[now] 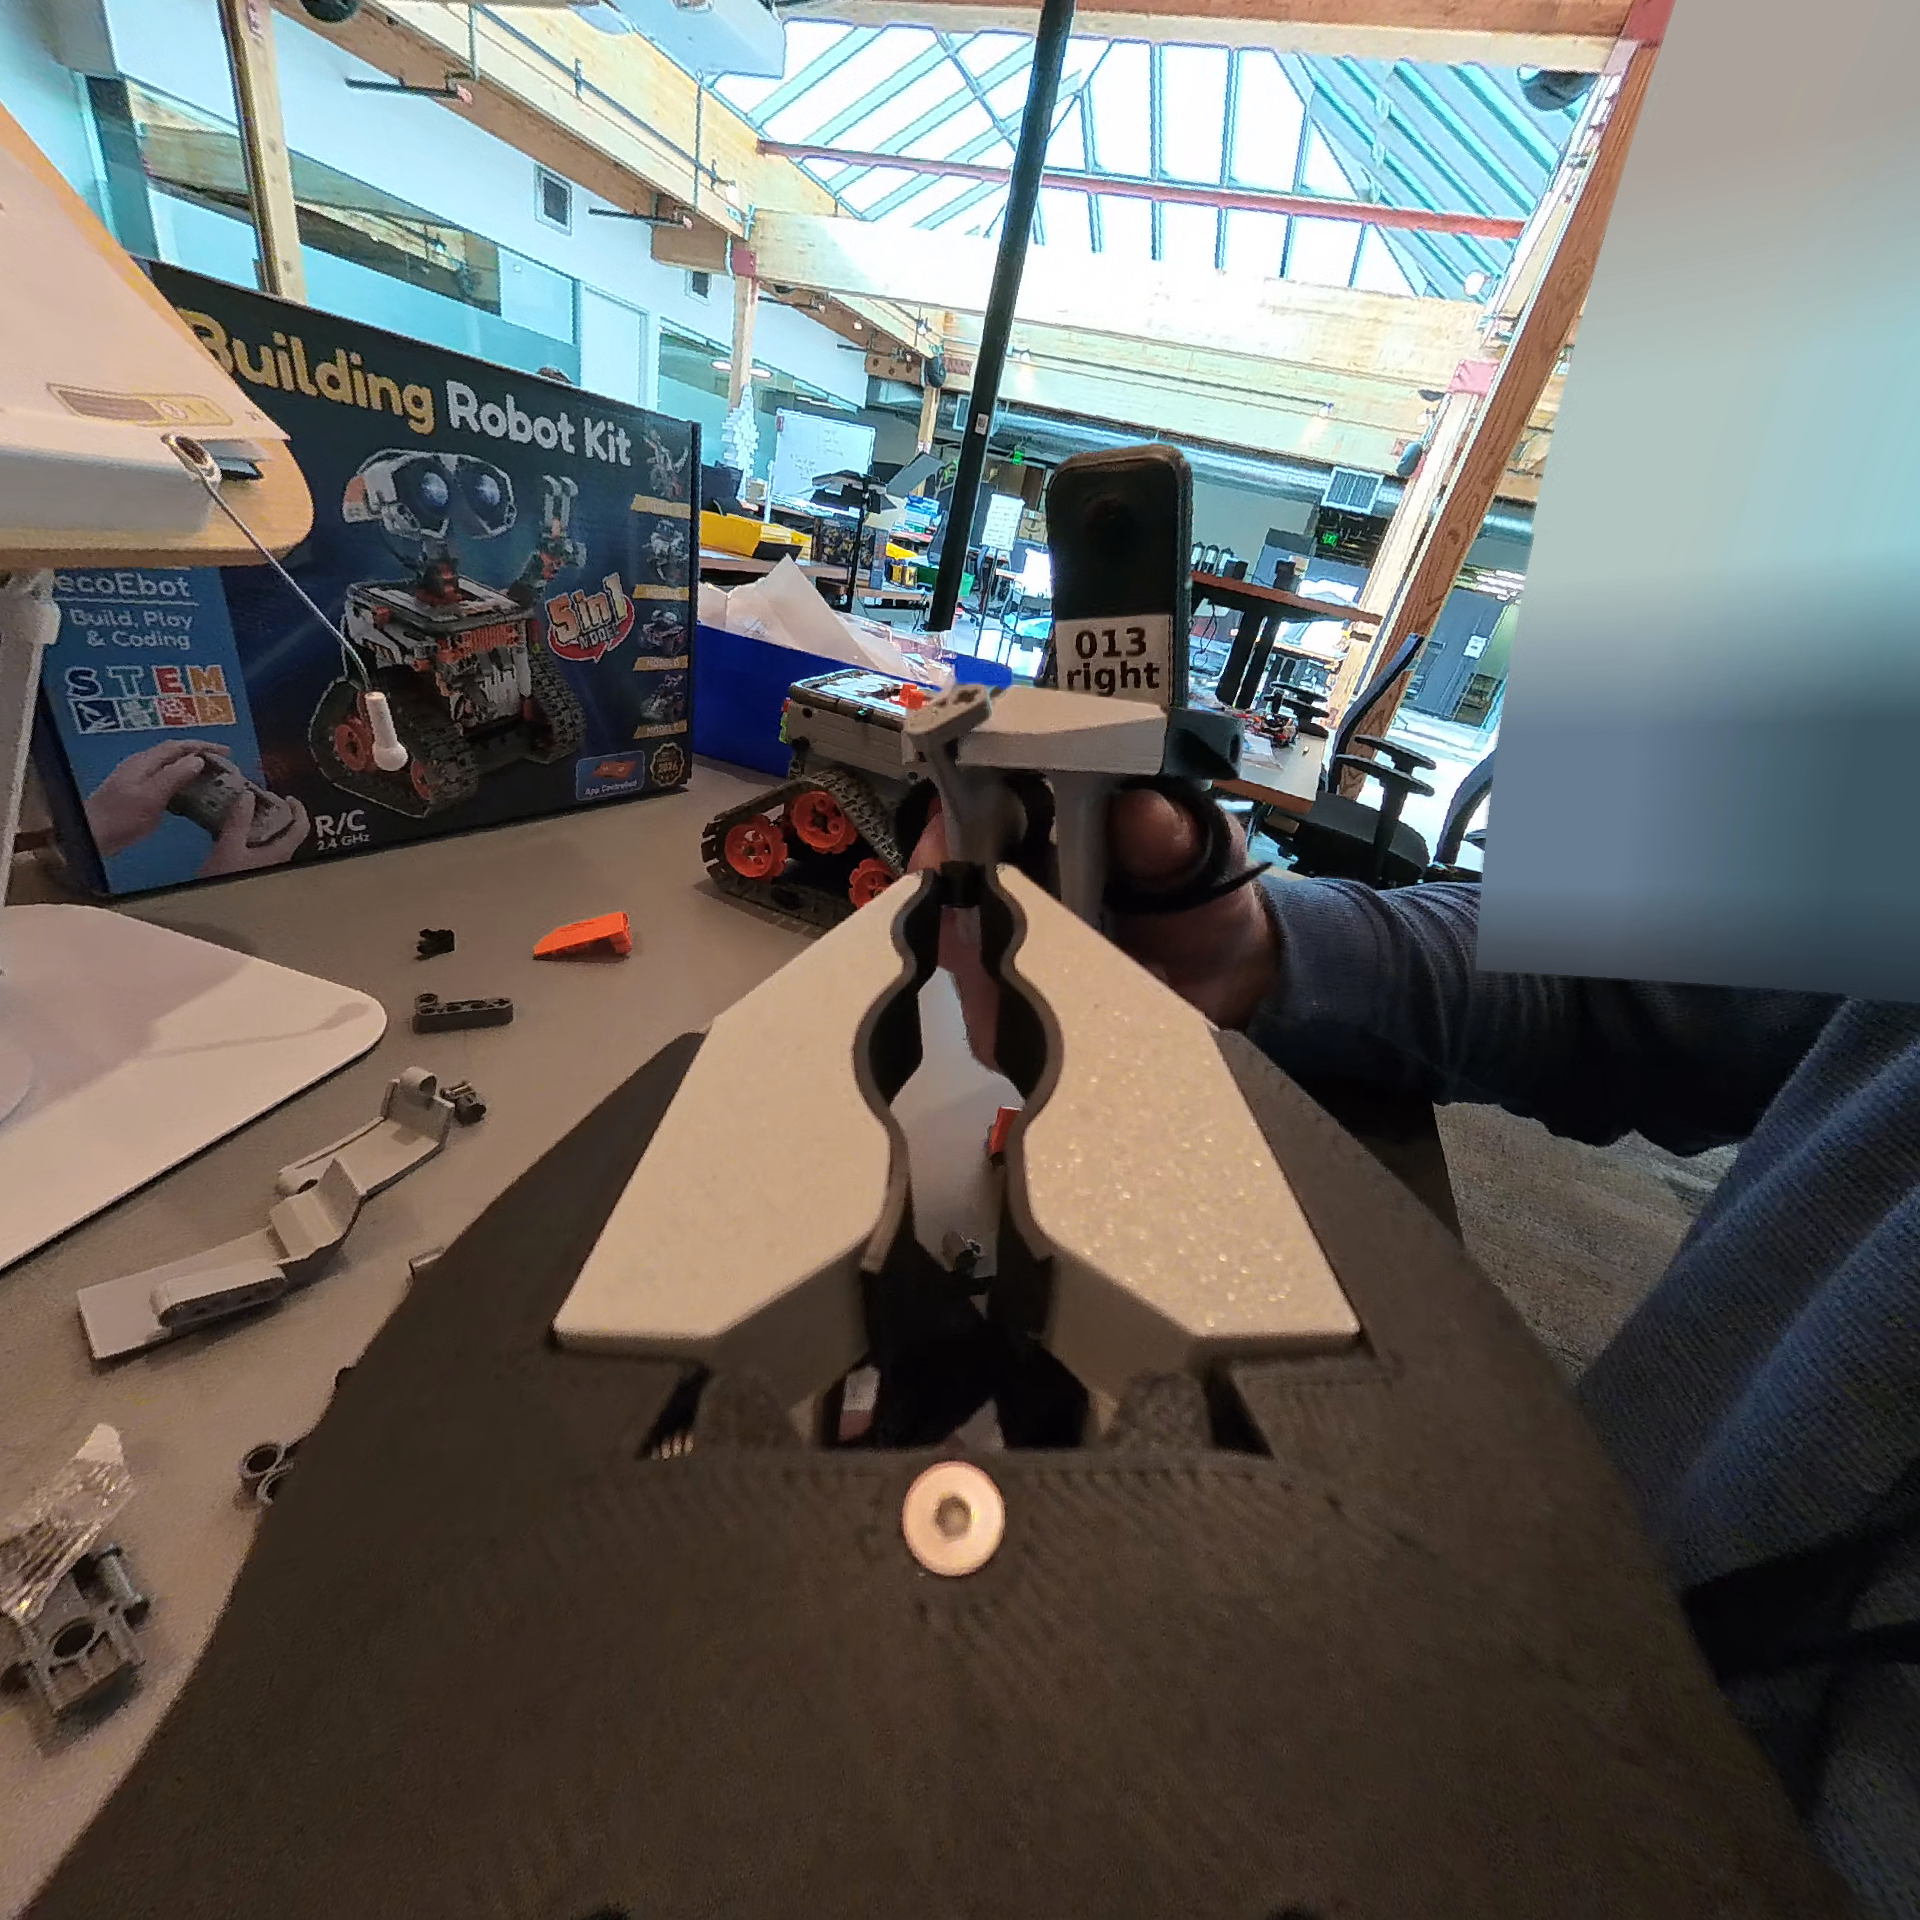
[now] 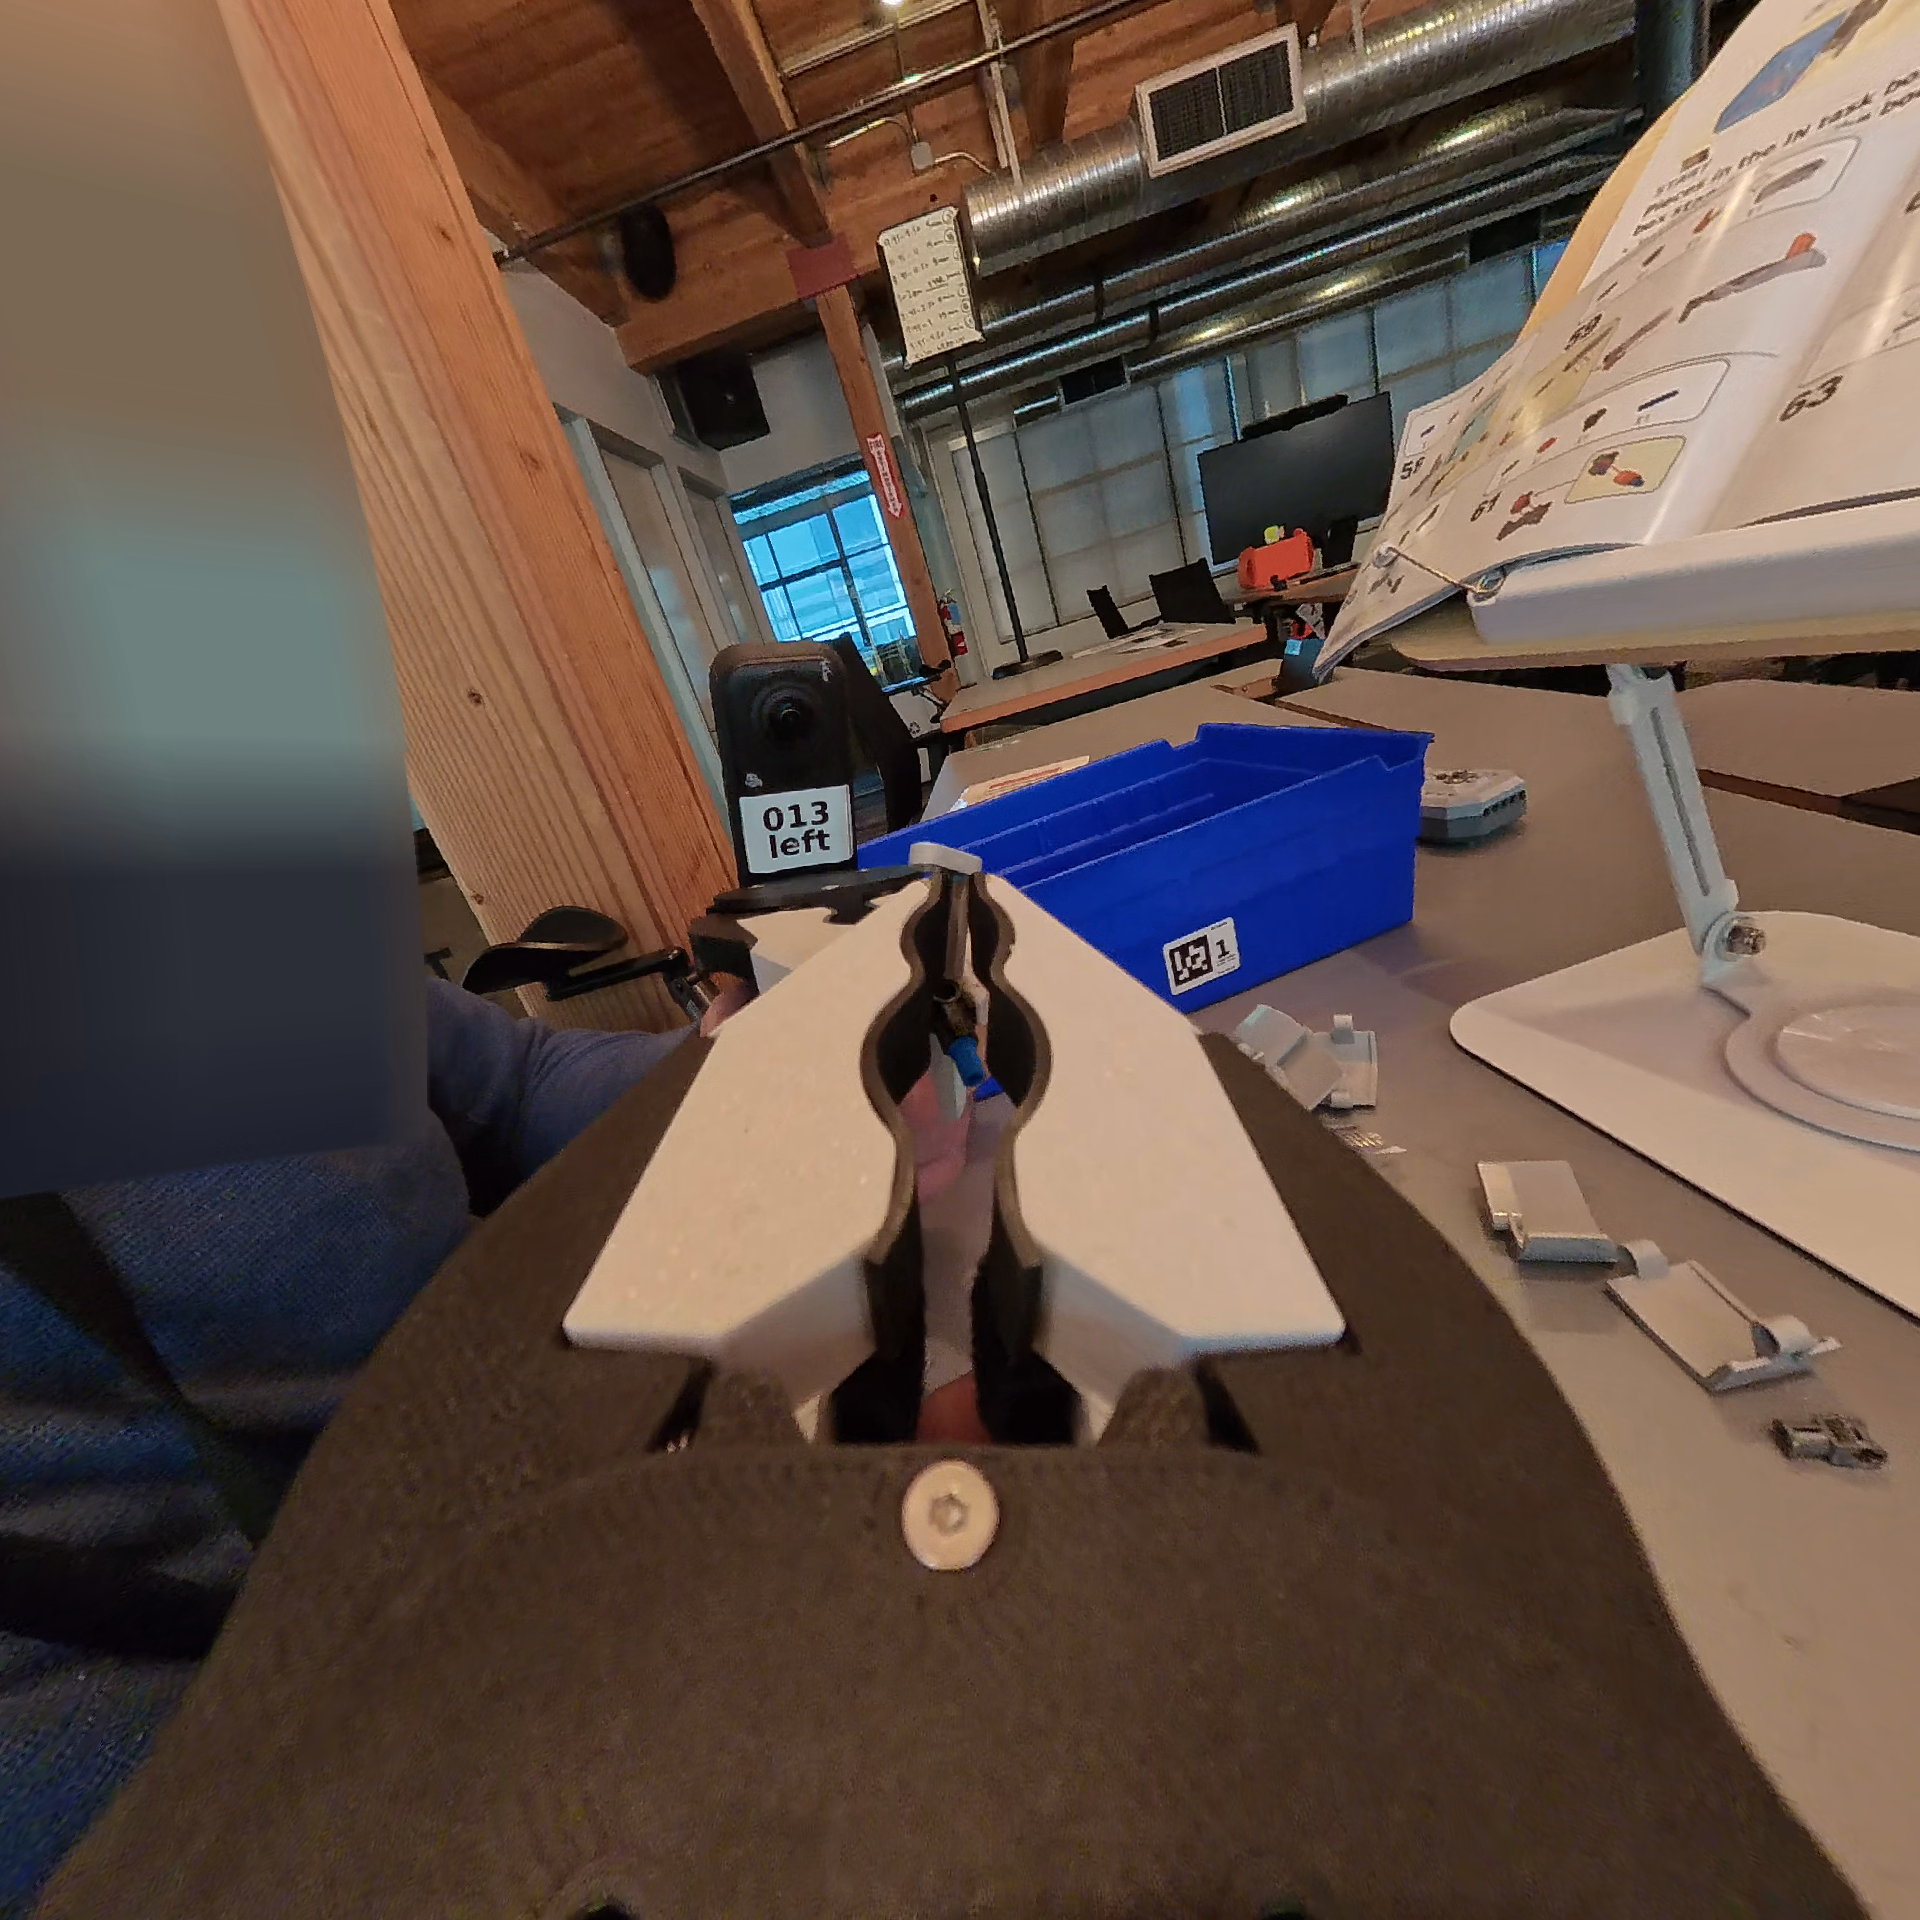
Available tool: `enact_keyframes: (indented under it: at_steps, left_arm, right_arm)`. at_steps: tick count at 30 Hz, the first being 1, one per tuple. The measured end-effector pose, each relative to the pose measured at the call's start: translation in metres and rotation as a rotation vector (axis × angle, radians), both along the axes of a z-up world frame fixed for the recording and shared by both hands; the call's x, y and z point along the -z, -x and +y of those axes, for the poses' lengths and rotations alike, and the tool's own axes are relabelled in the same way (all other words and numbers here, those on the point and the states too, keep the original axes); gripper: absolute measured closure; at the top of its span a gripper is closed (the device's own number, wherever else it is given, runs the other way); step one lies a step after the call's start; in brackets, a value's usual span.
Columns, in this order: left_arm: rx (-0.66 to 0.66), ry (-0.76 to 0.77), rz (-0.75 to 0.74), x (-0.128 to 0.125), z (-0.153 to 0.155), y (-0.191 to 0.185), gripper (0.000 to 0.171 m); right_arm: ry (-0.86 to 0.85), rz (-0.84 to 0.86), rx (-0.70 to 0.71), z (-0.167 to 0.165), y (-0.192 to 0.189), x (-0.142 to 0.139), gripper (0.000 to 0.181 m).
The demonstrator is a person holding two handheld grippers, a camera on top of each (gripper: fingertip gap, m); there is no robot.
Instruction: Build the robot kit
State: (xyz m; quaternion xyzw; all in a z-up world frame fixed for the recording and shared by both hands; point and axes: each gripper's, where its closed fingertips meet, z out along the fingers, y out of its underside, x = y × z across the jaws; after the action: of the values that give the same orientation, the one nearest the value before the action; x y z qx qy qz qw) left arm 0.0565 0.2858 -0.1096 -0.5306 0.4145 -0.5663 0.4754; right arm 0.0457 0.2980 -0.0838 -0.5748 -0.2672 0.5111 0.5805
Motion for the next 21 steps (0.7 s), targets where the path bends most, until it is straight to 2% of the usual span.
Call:
enact_keyframes:
  at_steps: [21]
  left_arm:
    - [0.023, 0.040, -0.113, -0.018, -0.006, 0.000, 0.166]
  right_arm:
    - [-0.042, 0.078, -0.008, -0.006, 0.008, -0.009, 0.180]
